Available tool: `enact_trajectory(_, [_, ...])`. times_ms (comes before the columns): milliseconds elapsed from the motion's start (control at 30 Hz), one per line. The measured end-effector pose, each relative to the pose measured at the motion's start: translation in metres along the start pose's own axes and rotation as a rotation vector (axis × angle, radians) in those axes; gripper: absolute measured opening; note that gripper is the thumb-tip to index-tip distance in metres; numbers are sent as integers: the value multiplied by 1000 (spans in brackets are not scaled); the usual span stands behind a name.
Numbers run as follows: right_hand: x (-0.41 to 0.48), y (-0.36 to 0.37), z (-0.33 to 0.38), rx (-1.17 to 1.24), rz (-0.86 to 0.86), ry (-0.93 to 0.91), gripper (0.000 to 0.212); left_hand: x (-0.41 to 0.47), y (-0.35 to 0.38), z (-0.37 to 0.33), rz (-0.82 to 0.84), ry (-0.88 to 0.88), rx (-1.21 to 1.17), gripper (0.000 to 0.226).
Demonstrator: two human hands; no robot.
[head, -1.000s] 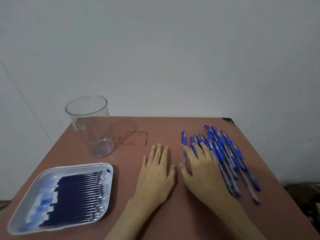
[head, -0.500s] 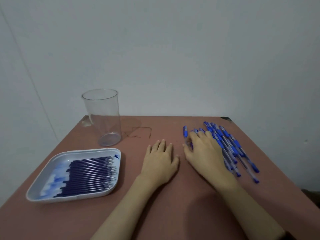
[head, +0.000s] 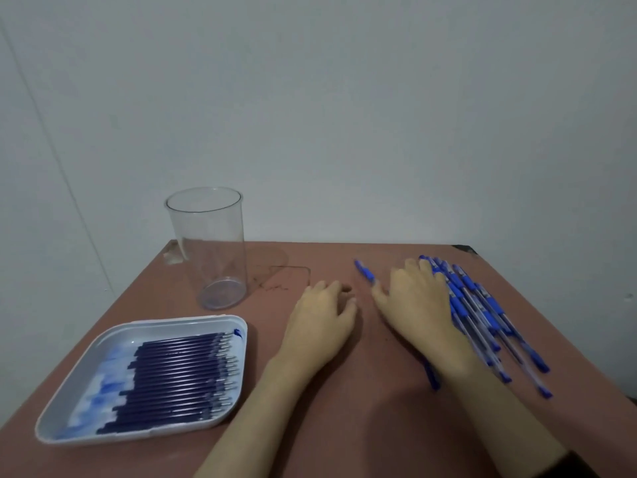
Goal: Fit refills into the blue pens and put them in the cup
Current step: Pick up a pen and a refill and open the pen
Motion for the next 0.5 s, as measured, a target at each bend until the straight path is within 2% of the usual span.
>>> enact_trajectory(33, [0, -3, -5, 183, -24, 34, 32, 0, -2, 0, -30, -18, -93, 32])
enact_trajectory(100, [-2, 2, -10, 691, 62, 86, 24, -2, -5, 2, -60, -123, -323, 34])
enact_trajectory(133, [-4, 5, -9, 926, 134, 96, 23, -3, -4, 4, -64, -198, -521, 40])
enact_trajectory(200, [-10, 9, -5, 1171, 266, 84, 21, -8, -1, 6, -101, -358, -969, 42])
enact_trajectory(233, [-14, 10, -3, 1215, 315, 70, 21, -10, -1, 5, -125, -403, -1132, 36])
enact_trajectory(300, [-19, 13, -2, 1252, 372, 61, 20, -11, -7, 2, -152, -417, -1281, 24])
enact_trajectory(400, [-26, 18, -2, 1337, 430, 83, 12, -18, -7, 2, -128, -432, -1366, 11])
enact_trajectory(500, [-32, 18, 5, 1325, 492, -9, 16, -27, -2, 2, -80, -453, -1382, 12])
Point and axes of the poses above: each hand's wrist, its own x-axis towards the middle knuckle, its own y-axis out of the palm, z = x × y, the point moved 6 cm from there along x, towards the middle knuckle, and after that the axes turned 11 degrees about -x, right-handed, at the moved point
